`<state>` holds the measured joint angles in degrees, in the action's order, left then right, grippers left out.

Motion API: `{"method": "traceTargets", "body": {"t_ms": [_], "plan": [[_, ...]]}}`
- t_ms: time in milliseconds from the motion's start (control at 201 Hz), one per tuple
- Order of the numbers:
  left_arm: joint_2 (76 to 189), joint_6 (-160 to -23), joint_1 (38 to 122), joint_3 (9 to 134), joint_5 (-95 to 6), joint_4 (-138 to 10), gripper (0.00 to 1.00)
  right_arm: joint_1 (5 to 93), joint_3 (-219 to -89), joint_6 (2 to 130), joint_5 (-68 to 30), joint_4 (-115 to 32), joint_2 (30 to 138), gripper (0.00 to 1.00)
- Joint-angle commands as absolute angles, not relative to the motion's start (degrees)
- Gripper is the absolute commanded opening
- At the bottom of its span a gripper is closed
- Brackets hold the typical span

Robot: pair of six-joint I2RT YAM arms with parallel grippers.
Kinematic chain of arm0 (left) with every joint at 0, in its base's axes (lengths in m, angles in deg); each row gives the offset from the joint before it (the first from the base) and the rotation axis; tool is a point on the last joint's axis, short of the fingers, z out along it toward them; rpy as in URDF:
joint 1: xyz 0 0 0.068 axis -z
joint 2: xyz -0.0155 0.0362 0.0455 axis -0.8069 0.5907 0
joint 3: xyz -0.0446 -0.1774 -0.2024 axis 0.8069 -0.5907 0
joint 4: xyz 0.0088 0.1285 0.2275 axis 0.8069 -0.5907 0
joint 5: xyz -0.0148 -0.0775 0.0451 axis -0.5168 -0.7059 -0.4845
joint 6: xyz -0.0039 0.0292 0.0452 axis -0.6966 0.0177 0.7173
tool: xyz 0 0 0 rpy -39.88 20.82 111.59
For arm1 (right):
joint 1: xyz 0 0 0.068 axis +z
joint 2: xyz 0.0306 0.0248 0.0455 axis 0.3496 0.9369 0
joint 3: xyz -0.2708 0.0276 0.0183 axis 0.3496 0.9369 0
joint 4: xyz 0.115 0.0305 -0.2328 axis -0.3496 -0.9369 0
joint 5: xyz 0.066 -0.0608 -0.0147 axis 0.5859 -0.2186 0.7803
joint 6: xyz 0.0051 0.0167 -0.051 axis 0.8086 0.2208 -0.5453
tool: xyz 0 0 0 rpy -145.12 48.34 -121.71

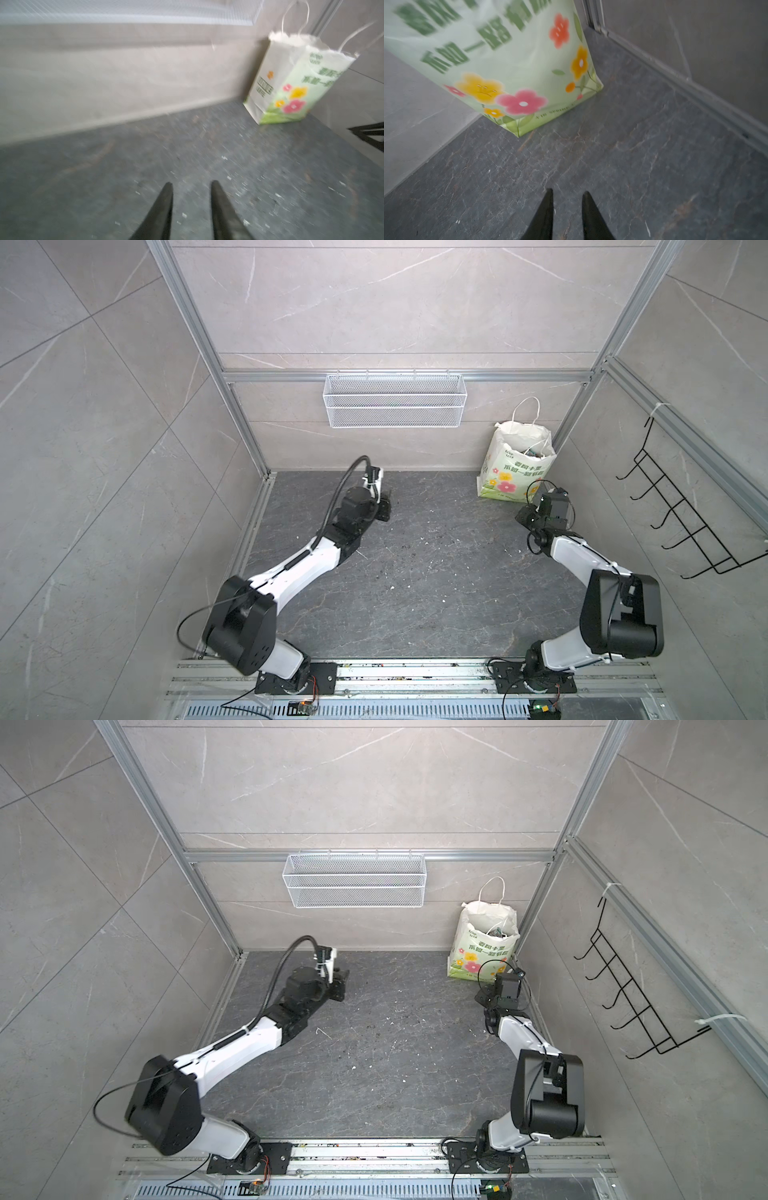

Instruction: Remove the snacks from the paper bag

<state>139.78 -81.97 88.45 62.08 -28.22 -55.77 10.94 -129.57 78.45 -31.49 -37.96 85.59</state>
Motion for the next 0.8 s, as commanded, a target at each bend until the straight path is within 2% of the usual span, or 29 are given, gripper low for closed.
{"method": "traceTargets", "body": {"t_ms": [0,224,528,791], "plan": [[144.95,-82.79,90.66,66.54,-31.16,-61.54,0.22,8.18,-134.08,81.56,-27.97,-40.87,88.64,0.20],[147.10,-84.13,92.55,65.38,-31.94,-61.00,0.20,2.62,-141.03,79.21,-28.47,-42.78,96.32,0.14],[141.81,-84.08,92.55,58.14,-27.82,-59.83,0.19,0.23,-162.15,71.24,-25.93,-53.14,111.79,0.17],[139.58,-84.06,92.55,55.08,-26.31,-59.26,0.18,-0.89,-177.50,71.12,-25.00,-57.05,122.67,0.19]]}}
